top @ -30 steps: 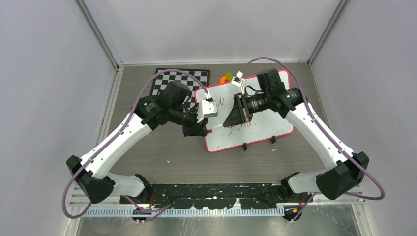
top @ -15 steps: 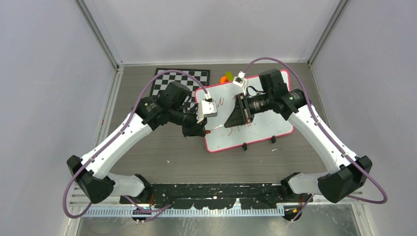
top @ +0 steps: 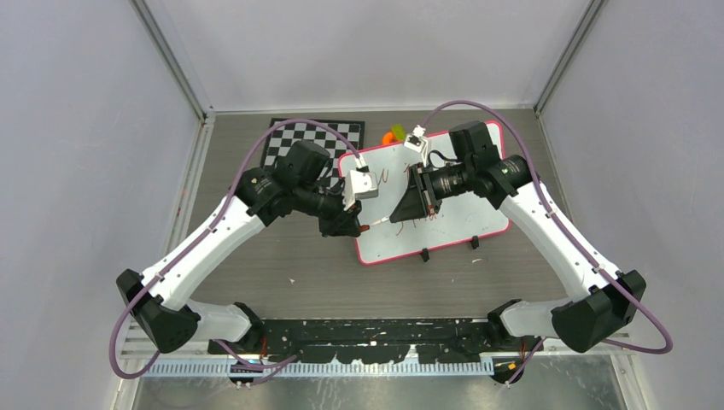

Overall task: Write a sentence on the whiteboard
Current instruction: Close the whiteboard marker at the center of the board.

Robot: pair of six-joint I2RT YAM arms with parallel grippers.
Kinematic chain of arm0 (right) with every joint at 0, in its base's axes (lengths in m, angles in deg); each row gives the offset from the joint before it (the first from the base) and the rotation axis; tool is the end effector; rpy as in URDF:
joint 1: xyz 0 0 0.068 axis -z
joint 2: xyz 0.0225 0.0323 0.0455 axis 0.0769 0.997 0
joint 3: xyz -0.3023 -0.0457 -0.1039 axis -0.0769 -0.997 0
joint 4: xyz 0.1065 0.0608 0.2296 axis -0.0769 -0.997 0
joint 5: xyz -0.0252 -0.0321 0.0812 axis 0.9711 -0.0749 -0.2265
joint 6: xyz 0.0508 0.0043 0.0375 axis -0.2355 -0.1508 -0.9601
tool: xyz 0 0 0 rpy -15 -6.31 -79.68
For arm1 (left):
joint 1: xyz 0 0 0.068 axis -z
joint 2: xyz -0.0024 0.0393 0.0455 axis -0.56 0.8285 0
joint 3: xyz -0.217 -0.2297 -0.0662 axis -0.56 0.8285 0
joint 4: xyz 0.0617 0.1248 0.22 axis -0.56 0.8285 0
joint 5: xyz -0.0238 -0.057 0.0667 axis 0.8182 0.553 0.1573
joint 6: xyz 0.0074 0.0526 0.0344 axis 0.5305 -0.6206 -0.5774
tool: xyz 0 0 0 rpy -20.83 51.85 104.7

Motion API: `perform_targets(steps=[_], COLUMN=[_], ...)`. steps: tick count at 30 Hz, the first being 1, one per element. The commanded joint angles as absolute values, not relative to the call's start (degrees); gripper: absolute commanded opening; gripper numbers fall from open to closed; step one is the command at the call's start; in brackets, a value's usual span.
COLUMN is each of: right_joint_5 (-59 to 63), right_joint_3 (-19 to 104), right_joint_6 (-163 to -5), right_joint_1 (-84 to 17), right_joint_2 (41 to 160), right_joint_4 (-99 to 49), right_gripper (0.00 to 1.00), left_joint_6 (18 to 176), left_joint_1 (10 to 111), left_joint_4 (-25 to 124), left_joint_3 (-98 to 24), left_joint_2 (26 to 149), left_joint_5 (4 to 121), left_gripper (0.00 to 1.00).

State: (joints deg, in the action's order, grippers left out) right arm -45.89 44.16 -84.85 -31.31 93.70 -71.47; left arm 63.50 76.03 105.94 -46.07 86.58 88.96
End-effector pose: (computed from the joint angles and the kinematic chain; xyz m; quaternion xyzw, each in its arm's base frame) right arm 0.2038 0.1483 0.4186 -0.3156 0.7727 0.5125 0.2019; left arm 0.1656 -0.1861 0.4222 0.5630 0.6967 -0.3341 0.2932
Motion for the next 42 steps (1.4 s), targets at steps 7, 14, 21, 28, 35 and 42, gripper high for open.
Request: perform_targets(steps=[7, 14, 21, 28, 35, 42], right_joint_5=[-46.4, -45.9, -45.2, -44.5, -46.4, -46.8], right_joint_3=[44.9, 46.0, 44.9, 44.6, 44.6, 46.0], right_joint_6=[-83.9, -84.2, -86.2, -89.5, -93.4, -93.1], right_joint_1=[-31.8, -32.9, -34.2, -35.5, -36.4, -36.4], right_joint_2=[92.4, 93.8, 94.7, 96.6, 98.4, 99.0], right_joint_4=[-71.0, -70.9, -69.4, -67.8, -66.1, -67.1], right_gripper=[0.0, 0.0, 0.0, 0.0, 0.0, 0.0], left_joint_6=[66.2, 66.5, 66.8, 66.0, 64.7, 62.5], left_joint_1=[76.5, 77.4, 77.5, 80.4, 81.1, 82.7], left_joint_4=[103.1, 102.3, 101.6, 102.4, 102.3, 104.2], left_joint_3=[-50.1, -52.7, -58.9, -63.6, -66.6, -68.1], left_joint_2=[87.7, 89.7, 92.5, 94.7, 95.7, 95.6], left_joint_5=[92.4, 91.7, 89.3, 87.8, 84.8, 80.2], left_gripper=[0.0, 0.0, 0.0, 0.0, 0.0, 0.04])
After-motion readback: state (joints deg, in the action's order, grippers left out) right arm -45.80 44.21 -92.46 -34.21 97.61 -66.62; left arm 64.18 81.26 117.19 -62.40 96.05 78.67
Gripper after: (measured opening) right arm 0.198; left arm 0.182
